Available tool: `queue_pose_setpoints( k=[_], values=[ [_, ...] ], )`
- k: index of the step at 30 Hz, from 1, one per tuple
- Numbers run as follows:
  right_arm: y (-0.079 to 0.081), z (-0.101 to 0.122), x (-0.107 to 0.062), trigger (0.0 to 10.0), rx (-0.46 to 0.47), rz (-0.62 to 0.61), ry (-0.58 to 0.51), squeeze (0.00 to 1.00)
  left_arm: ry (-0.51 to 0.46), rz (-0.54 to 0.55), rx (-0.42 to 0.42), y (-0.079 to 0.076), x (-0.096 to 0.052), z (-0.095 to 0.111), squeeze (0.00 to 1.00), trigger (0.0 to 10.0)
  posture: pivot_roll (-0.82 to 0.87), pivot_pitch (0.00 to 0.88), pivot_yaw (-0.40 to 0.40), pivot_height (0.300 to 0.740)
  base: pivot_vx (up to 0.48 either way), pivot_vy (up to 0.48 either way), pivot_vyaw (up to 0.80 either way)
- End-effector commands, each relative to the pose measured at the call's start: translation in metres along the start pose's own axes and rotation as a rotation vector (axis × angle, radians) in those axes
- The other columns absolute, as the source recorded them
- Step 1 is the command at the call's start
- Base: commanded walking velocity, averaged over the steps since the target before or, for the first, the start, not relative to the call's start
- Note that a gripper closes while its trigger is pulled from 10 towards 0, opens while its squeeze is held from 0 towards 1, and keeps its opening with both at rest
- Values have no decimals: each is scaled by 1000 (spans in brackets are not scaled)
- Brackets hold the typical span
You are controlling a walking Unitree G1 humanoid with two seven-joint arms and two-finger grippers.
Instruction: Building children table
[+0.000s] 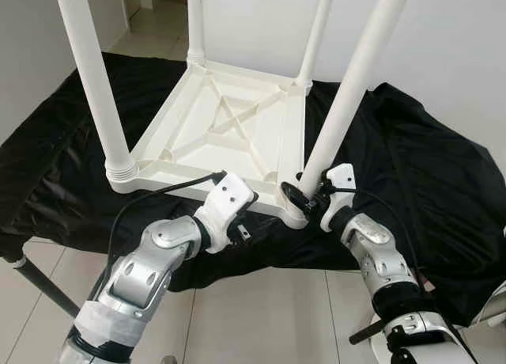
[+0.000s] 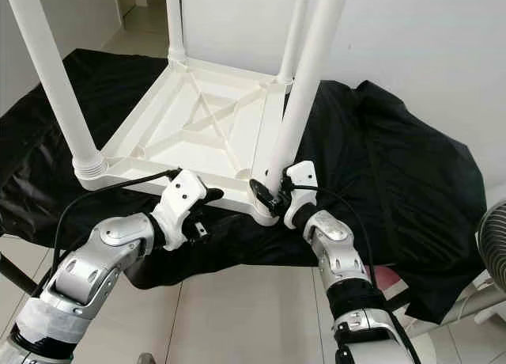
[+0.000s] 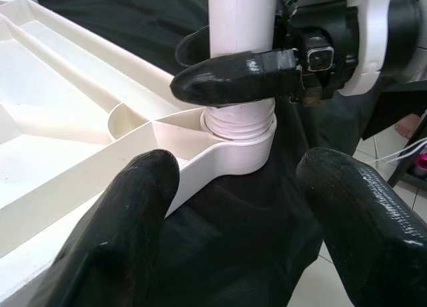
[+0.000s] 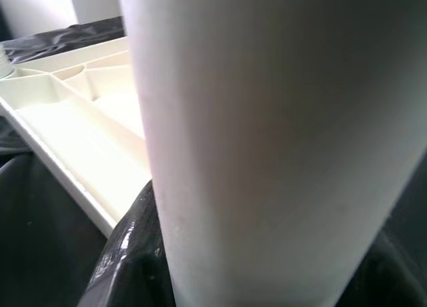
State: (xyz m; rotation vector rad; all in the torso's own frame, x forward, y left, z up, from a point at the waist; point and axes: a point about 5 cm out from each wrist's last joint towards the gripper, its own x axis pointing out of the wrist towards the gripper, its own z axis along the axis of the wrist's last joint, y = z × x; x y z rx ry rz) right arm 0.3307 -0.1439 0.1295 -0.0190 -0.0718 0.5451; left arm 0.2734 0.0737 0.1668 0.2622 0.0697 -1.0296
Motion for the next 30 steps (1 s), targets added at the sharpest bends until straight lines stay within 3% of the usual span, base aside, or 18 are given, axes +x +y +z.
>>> queue_pose_setpoints(
  k=[1,6,7,9,12,16,20,30],
  values=[
    [-4,-2,-4,10000,-2,-62,13,0,-7,-20,7,-4,1,3,0,10000,63,43,-96,740,0,0,0],
    [5,-3,-9,10000,23,-130,-4,0,-15,-24,4,-5,3,4,0,10000,61,42,-97,740,0,0,0],
    [10,-2,-12,10000,43,-211,-19,0,-16,-28,2,-6,3,3,0,10000,61,42,-100,740,0,0,0],
    [10,-2,-12,10000,43,-211,-19,0,-16,-28,2,-6,3,3,0,10000,61,42,-100,740,0,0,0],
    [19,-3,-22,10000,65,-458,-25,0,-16,-35,2,-7,4,3,0,10000,63,38,-103,740,0,0,0],
    [24,-4,-24,10000,79,-568,-28,0,-15,-35,1,-8,4,3,0,10000,65,35,-105,740,0,0,0],
    [35,4,-20,10000,77,-553,-67,0,-22,-35,-9,-10,4,3,0,10000,67,31,-101,740,0,0,0],
    [38,4,-25,10000,87,-566,-43,0,-11,-39,-8,-10,3,0,0,10000,65,23,-93,740,0,0,0]
  ],
)
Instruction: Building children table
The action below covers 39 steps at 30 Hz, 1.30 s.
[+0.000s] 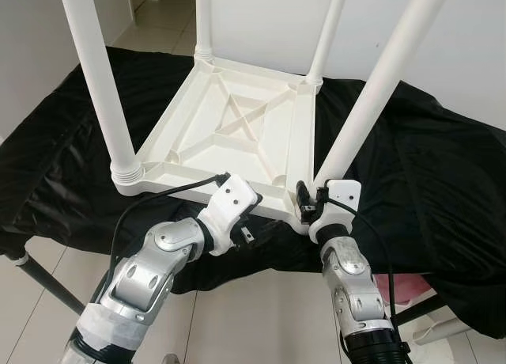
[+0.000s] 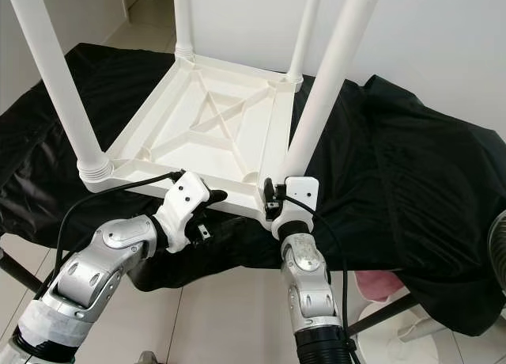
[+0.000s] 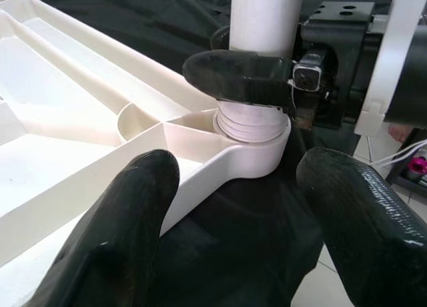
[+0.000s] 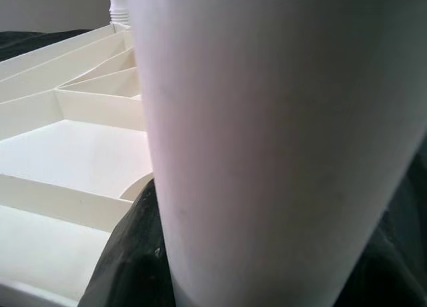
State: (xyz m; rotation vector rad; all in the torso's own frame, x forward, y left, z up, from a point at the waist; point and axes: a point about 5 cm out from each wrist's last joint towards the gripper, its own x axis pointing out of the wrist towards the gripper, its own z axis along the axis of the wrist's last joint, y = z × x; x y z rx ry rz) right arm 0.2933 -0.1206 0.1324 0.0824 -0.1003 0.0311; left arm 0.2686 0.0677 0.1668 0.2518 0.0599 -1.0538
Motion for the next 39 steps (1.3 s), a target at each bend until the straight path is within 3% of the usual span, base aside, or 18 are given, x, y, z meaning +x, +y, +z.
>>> queue_pose_setpoints(
  k=[1,2,15,16,17,18,28,35,39],
  values=[
    [-5,-1,-4,10000,9,-59,8,0,8,-19,-6,-3,0,-2,0,10000,65,23,-93,740,0,0,0],
    [-4,-1,-5,10000,13,-66,9,1000,8,-24,-8,-5,0,-2,0,10000,63,24,-89,740,0,0,0],
    [-10,4,-10,10000,-7,-56,-9,1000,11,-39,-13,-7,1,-3,0,10000,37,25,-80,740,0,0,0],
    [-14,5,-11,10000,-7,-22,-16,251,10,-39,-12,-6,2,-3,0,10000,35,26,-79,740,0,0,0],
    [-14,5,-11,10000,-7,-22,-16,251,10,-39,-12,-6,2,-3,0,10000,35,26,-79,740,0,0,0],
    [-17,6,-11,10000,-8,24,-24,0,8,-38,-10,-5,3,-2,0,10000,32,32,-81,740,0,0,0],
    [-39,5,1,10000,-67,326,-16,0,13,-24,-3,4,4,-4,0,10000,-6,42,-70,740,0,0,0],
    [-35,-1,11,10000,-73,579,41,0,15,-26,2,6,6,-3,0,10000,-7,30,-59,740,0,0,0],
    [-32,-1,14,10000,-79,641,53,0,16,-25,8,8,6,-2,0,10000,3,29,-61,740,0,0,0]
  ],
)
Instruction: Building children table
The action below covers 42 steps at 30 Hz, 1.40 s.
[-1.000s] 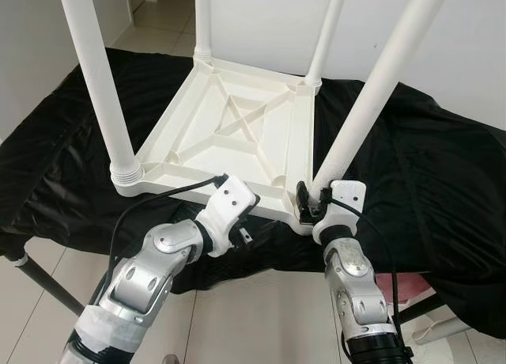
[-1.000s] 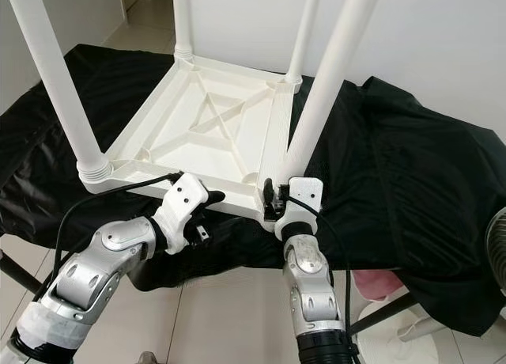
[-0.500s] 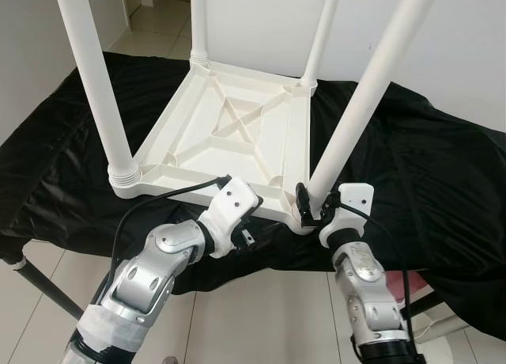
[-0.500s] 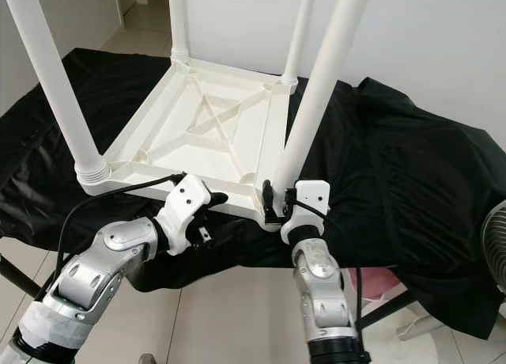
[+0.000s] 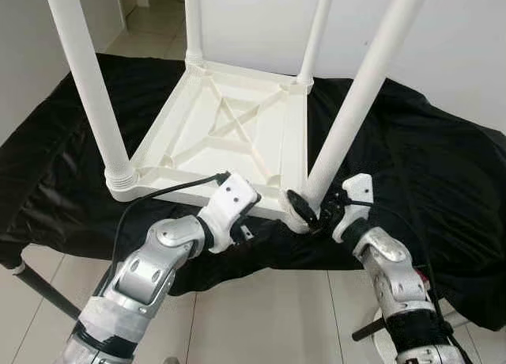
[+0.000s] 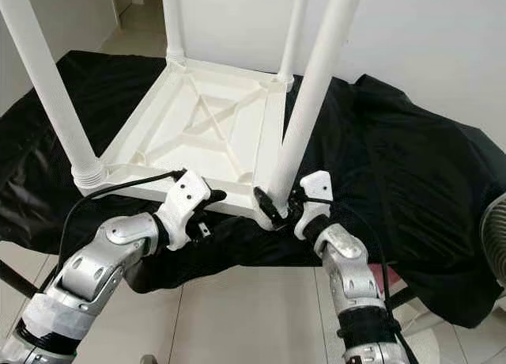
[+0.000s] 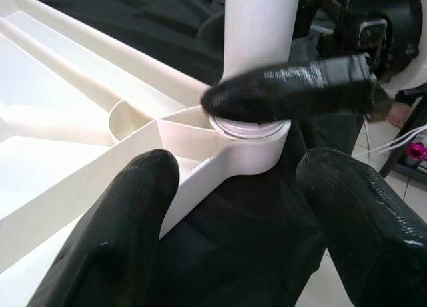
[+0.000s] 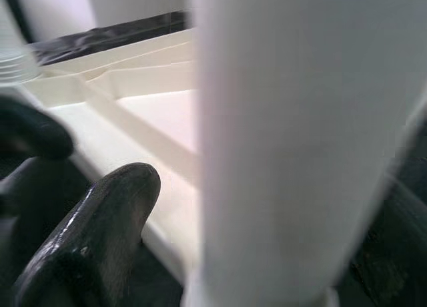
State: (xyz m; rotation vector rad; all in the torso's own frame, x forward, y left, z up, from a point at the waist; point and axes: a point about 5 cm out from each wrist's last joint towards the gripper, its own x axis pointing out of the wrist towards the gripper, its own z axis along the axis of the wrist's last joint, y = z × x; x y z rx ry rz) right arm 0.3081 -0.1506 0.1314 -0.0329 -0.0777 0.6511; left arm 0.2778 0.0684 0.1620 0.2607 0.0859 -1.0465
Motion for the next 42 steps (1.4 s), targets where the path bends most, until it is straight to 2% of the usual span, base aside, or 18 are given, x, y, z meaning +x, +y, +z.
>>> queue_pose_setpoints(
  k=[1,4,5,8,9,14,21,22,29,33,34,36,39,42],
  values=[
    [-2,-1,1,10000,3,40,7,0,-10,-27,15,1,1,3,0,10000,3,29,-61,740,0,0,0],
    [-2,-1,6,10000,2,81,10,0,-7,-19,22,4,1,3,0,10000,6,24,-62,740,0,0,0],
    [-3,-1,9,4980,-6,93,10,0,-9,-18,23,4,1,4,0,10000,5,24,-57,740,0,0,0],
    [-3,-1,11,4980,-11,100,10,0,-10,-18,24,4,1,5,0,10000,5,24,-57,740,0,0,0],
    [-5,-1,13,0,-18,108,13,0,-11,-22,24,3,2,4,0,10000,4,21,-53,740,0,0,0],
    [-9,-1,11,0,-15,124,8,0,-10,-37,23,-1,3,3,0,10000,0,20,-53,740,0,0,0],
    [-11,-5,5,0,5,124,11,0,-5,-26,23,3,2,1,0,10000,-4,24,-59,740,0,0,0],
    [-10,-6,4,10000,6,121,9,0,-5,-23,23,4,2,1,0,10000,-10,27,-59,740,0,0,0],
    [-14,-2,5,10000,17,49,-35,0,-1,-20,22,5,1,0,0,10000,-17,29,-60,740,0,0,0],
    [-9,0,2,10000,-3,-51,-67,0,-3,-12,20,6,1,0,0,10000,-24,35,-66,740,0,0,0],
    [-7,1,0,10000,-4,-107,-86,0,-3,-10,19,6,0,-1,0,10000,-20,35,-72,740,0,0,0],
    [-7,1,0,10000,-4,-107,-86,0,-3,-10,19,6,0,-1,0,10000,-20,35,-72,740,0,0,0],
    [0,4,-7,10000,27,-265,-117,0,2,-3,13,5,-2,-4,0,10000,-21,45,-79,740,0,0,0],
    [2,0,-10,10000,-9,-354,-67,0,6,-1,10,5,-3,-5,0,10000,-24,46,-79,740,0,0,0]
  ],
)
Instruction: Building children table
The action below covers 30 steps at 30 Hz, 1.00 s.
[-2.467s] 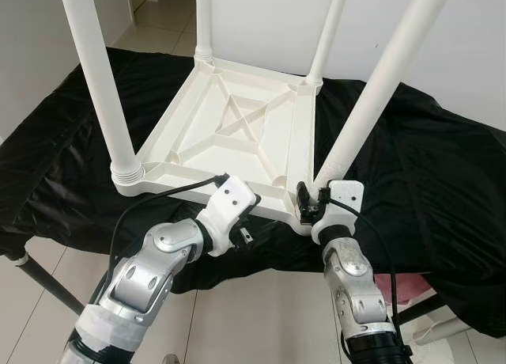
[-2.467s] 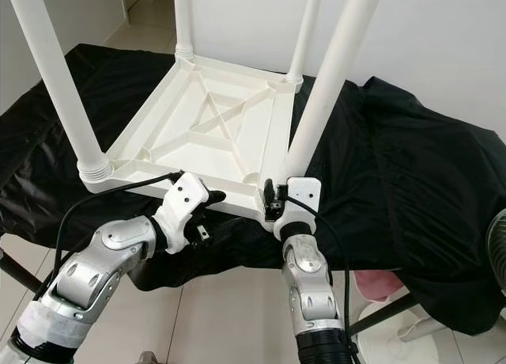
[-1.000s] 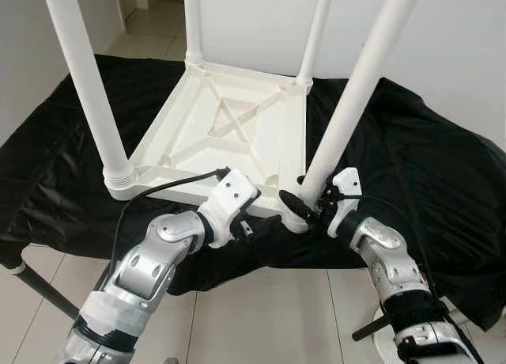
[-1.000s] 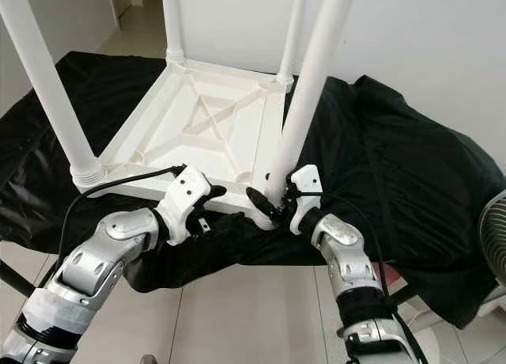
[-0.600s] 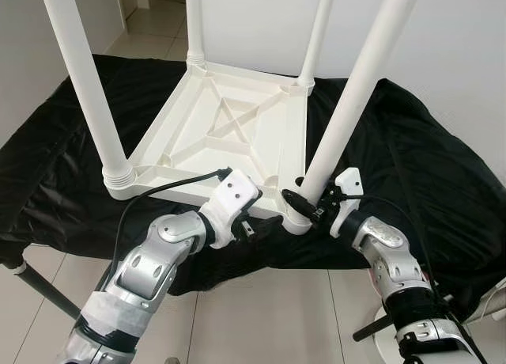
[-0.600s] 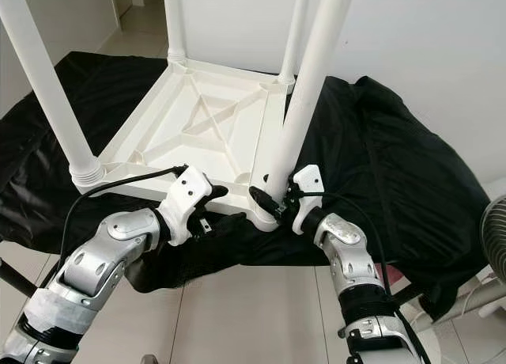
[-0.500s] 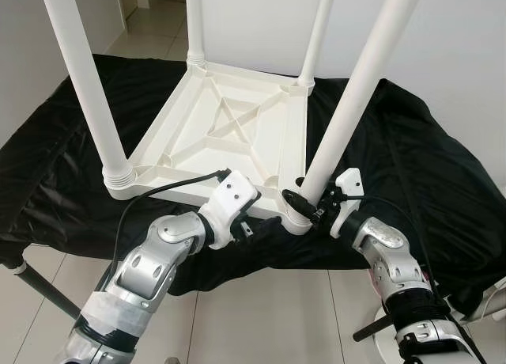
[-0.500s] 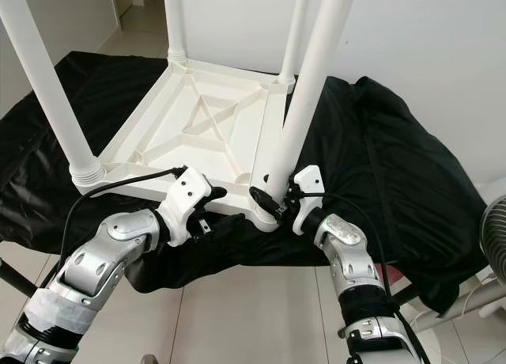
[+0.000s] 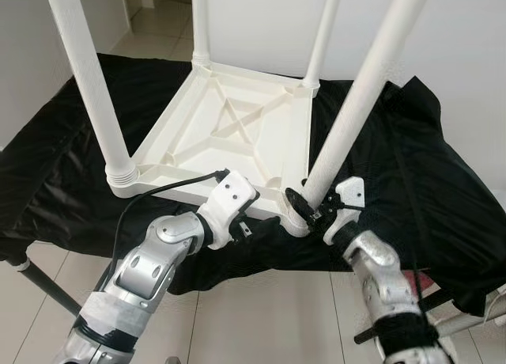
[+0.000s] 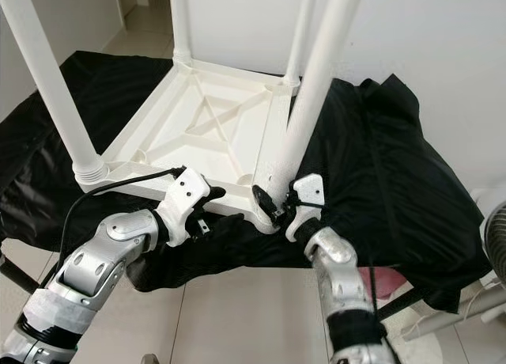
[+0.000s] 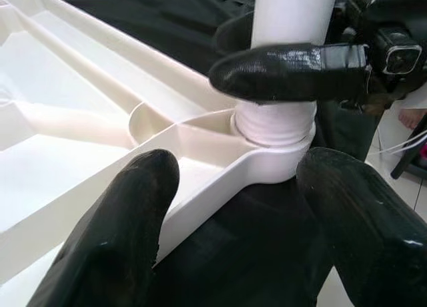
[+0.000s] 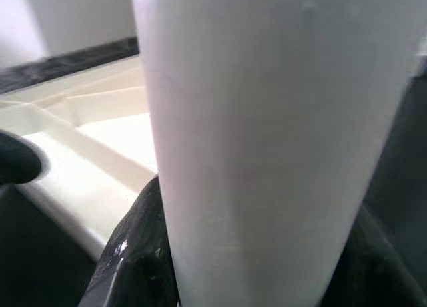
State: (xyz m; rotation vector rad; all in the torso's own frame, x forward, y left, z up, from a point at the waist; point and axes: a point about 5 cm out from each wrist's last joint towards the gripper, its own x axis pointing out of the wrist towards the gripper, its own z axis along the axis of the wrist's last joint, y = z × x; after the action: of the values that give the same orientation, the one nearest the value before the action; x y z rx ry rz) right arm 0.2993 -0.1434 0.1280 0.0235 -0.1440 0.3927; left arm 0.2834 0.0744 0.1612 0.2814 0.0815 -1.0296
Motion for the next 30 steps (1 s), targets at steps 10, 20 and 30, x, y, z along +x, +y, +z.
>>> queue_pose_setpoints(
  k=[10,20,30],
  values=[
    [2,-9,-17,10000,-6,-397,57,0,3,-18,-4,-2,-2,-3,0,10000,-17,60,-103,740,0,0,0],
    [23,-1,-17,10000,47,-316,5,0,1,-12,-1,-2,-4,-2,0,10000,-8,60,-101,740,0,0,0],
    [15,5,-16,10000,33,-241,-25,1000,-5,-74,37,-3,-1,7,0,10000,-18,42,-61,740,0,0,0]
  ],
)
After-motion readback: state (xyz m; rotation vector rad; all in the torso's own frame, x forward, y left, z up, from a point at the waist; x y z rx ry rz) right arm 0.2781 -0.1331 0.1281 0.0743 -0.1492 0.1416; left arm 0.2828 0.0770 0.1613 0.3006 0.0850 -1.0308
